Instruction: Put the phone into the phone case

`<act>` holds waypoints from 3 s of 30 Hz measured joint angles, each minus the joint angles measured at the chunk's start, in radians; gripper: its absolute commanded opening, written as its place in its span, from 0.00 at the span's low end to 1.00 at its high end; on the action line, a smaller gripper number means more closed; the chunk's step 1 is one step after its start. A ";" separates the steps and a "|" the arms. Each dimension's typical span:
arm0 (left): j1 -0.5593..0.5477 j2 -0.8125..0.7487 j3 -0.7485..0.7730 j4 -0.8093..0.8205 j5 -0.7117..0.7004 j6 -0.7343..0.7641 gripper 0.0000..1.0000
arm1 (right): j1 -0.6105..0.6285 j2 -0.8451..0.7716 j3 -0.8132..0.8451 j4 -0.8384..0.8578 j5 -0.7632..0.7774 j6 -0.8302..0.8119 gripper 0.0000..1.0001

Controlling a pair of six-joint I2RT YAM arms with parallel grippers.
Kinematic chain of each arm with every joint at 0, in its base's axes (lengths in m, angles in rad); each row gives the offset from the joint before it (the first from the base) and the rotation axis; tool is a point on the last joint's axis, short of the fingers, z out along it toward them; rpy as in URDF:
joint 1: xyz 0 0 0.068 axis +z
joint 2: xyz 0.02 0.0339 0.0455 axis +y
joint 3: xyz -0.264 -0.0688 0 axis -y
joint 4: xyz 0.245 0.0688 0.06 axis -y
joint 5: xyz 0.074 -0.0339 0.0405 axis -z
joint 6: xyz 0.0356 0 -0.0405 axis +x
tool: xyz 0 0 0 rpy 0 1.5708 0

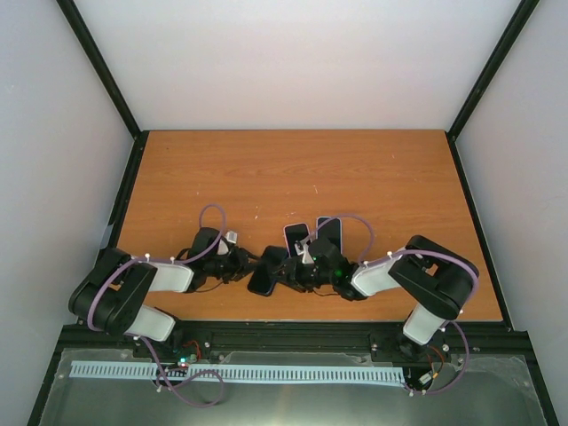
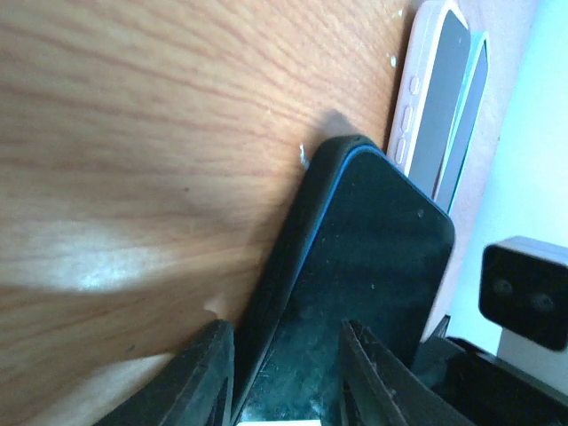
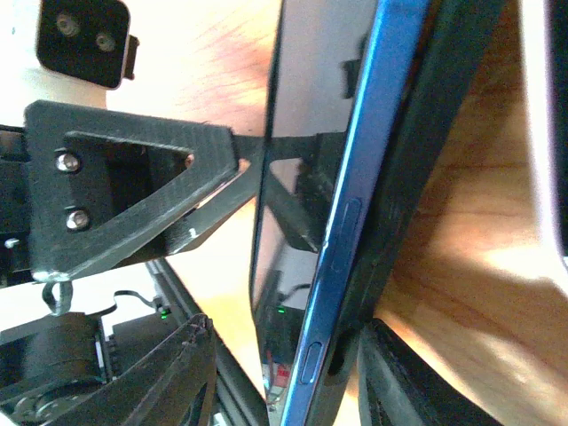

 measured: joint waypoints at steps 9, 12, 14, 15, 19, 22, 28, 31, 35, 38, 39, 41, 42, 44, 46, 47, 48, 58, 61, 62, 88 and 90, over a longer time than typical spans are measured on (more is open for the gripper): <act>-0.007 -0.007 -0.012 0.008 0.017 -0.029 0.35 | 0.002 0.023 -0.008 0.266 -0.034 0.066 0.46; -0.008 -0.007 -0.018 0.009 0.039 -0.039 0.35 | -0.002 0.023 -0.008 0.305 -0.026 0.071 0.46; -0.008 -0.009 -0.021 0.010 0.045 -0.045 0.35 | -0.002 0.026 -0.008 0.309 -0.019 0.072 0.46; -0.008 -0.011 -0.023 0.010 0.045 -0.047 0.35 | -0.002 0.030 -0.008 0.312 -0.016 0.072 0.46; -0.008 -0.019 -0.031 0.012 0.045 -0.053 0.35 | -0.003 0.043 -0.008 0.300 -0.005 0.072 0.46; -0.010 -0.021 -0.034 0.011 0.058 -0.055 0.35 | -0.005 0.047 -0.008 0.265 0.011 0.071 0.46; -0.033 -0.013 -0.026 0.010 0.079 -0.053 0.35 | -0.005 0.011 -0.008 0.154 0.048 0.050 0.45; -0.054 0.000 -0.011 0.010 0.081 -0.054 0.35 | -0.007 -0.028 -0.010 0.077 0.067 0.033 0.40; -0.079 0.026 0.011 0.011 0.081 -0.053 0.35 | -0.010 -0.073 -0.010 -0.018 0.099 0.005 0.31; -0.084 0.045 0.017 0.016 0.080 -0.054 0.36 | -0.010 -0.096 -0.010 -0.063 0.111 -0.006 0.26; -0.084 0.048 0.017 0.018 0.081 -0.054 0.36 | -0.010 -0.102 -0.010 -0.078 0.116 -0.008 0.25; -0.084 0.049 0.017 0.022 0.081 -0.054 0.38 | -0.010 -0.110 -0.010 -0.092 0.124 -0.009 0.22; -0.085 0.049 0.017 0.026 0.081 -0.055 0.38 | -0.010 -0.113 -0.010 -0.097 0.126 -0.008 0.20; -0.086 0.049 0.017 0.029 0.081 -0.056 0.38 | -0.010 -0.117 -0.011 -0.101 0.129 -0.009 0.18; -0.086 0.049 0.017 0.031 0.080 -0.057 0.38 | -0.011 -0.124 -0.011 -0.112 0.135 -0.010 0.20; -0.086 0.050 0.017 0.032 0.080 -0.057 0.38 | -0.011 -0.129 -0.011 -0.119 0.138 -0.012 0.24; -0.086 0.051 0.017 0.033 0.080 -0.057 0.38 | -0.011 -0.131 -0.011 -0.125 0.142 -0.015 0.27; -0.089 0.076 0.017 0.071 0.099 -0.057 0.41 | -0.017 -0.132 -0.009 -0.198 0.179 -0.060 0.14; -0.090 0.076 0.017 0.074 0.099 -0.058 0.43 | -0.019 -0.137 -0.005 -0.210 0.180 -0.065 0.10; -0.091 0.076 0.017 0.075 0.100 -0.058 0.45 | -0.019 -0.142 -0.003 -0.213 0.182 -0.070 0.09; -0.096 -0.367 0.141 0.019 0.312 0.069 0.27 | -0.022 -0.711 -0.053 -0.278 0.081 -0.328 0.10; -0.096 -0.379 0.120 0.066 0.330 0.050 0.23 | -0.022 -0.714 -0.053 -0.273 0.073 -0.327 0.11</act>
